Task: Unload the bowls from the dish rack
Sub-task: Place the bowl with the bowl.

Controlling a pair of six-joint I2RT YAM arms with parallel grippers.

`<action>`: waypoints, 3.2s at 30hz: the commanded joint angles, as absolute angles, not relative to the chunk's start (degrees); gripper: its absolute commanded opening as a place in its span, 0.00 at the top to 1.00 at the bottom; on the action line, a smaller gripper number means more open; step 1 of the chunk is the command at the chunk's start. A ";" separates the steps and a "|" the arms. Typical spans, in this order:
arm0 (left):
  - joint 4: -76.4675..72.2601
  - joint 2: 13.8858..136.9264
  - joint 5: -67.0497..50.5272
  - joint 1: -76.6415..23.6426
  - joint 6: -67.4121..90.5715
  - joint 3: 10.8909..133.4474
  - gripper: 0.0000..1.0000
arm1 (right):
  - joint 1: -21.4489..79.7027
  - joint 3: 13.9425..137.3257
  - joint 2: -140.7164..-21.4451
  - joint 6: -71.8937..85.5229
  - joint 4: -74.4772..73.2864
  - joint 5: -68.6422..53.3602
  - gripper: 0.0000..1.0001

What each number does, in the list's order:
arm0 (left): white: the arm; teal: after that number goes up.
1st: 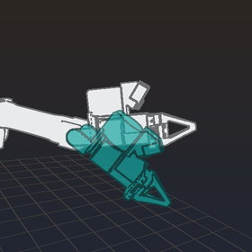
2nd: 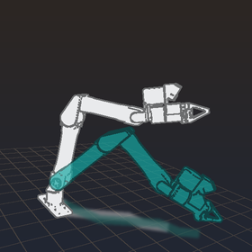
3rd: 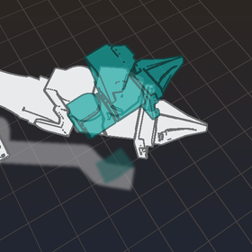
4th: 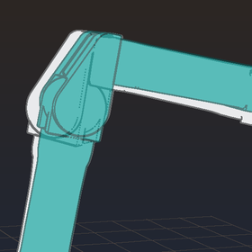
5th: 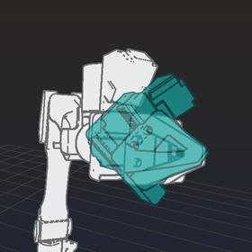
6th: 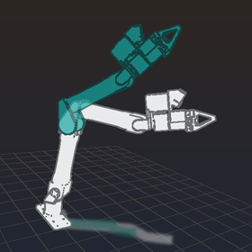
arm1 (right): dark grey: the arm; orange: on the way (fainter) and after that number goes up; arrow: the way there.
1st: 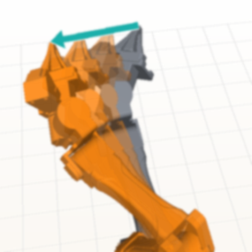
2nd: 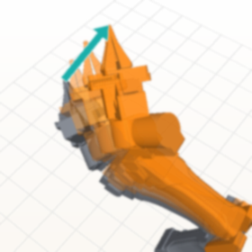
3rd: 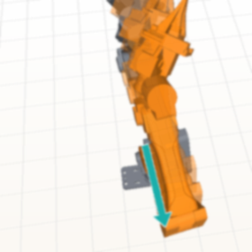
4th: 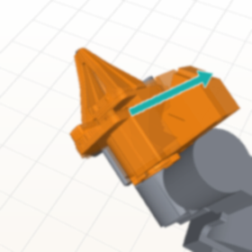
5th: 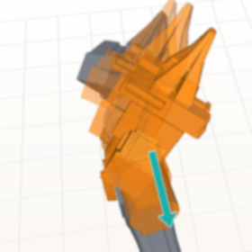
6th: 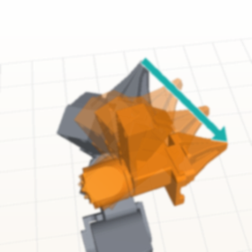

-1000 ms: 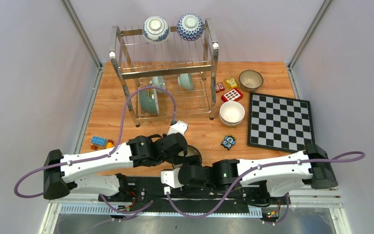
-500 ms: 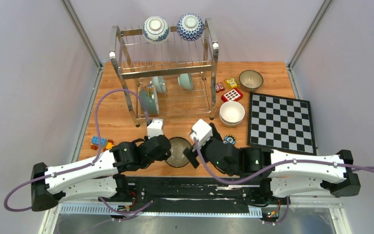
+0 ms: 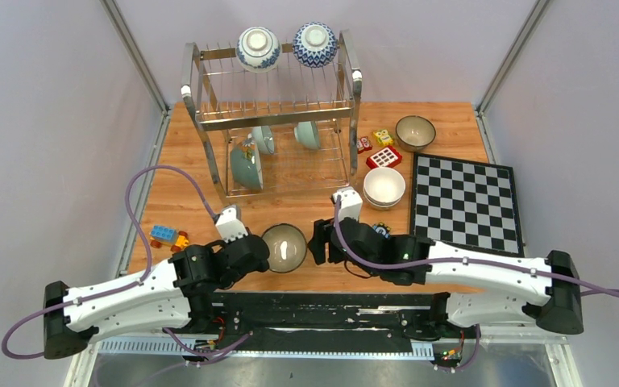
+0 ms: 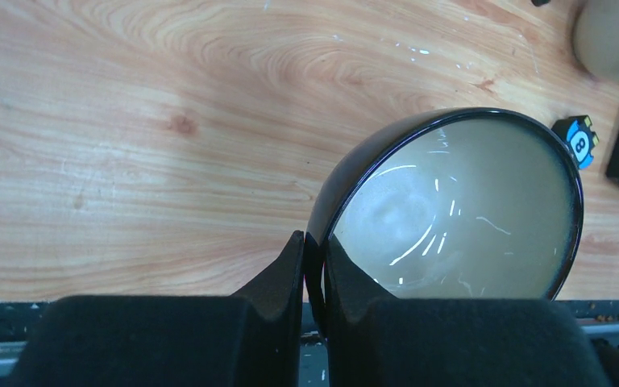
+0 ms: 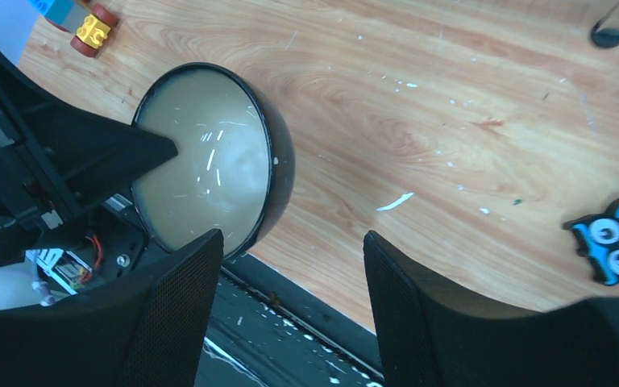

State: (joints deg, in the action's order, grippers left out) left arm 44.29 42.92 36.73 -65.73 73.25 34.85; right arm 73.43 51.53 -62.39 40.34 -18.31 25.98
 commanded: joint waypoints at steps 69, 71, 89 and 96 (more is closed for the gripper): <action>40.57 41.83 38.50 -65.49 71.93 36.42 0.10 | 68.51 71.59 -91.56 36.09 -29.32 17.43 0.97; 39.33 39.43 37.75 -65.52 68.79 36.05 0.00 | 68.55 72.47 -89.48 34.43 -31.87 18.38 0.97; 37.18 24.69 38.15 -65.48 54.19 30.61 0.00 | 39.46 87.55 -63.92 16.63 -56.13 22.82 0.97; 36.42 29.08 36.59 -65.48 52.86 31.55 0.00 | 14.97 85.41 -63.52 23.55 -47.25 14.92 0.97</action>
State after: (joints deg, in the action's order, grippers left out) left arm 37.67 27.38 37.01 -65.69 54.74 31.05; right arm 25.36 85.71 -64.18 18.92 -53.60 21.02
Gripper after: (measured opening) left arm 0.997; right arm 0.088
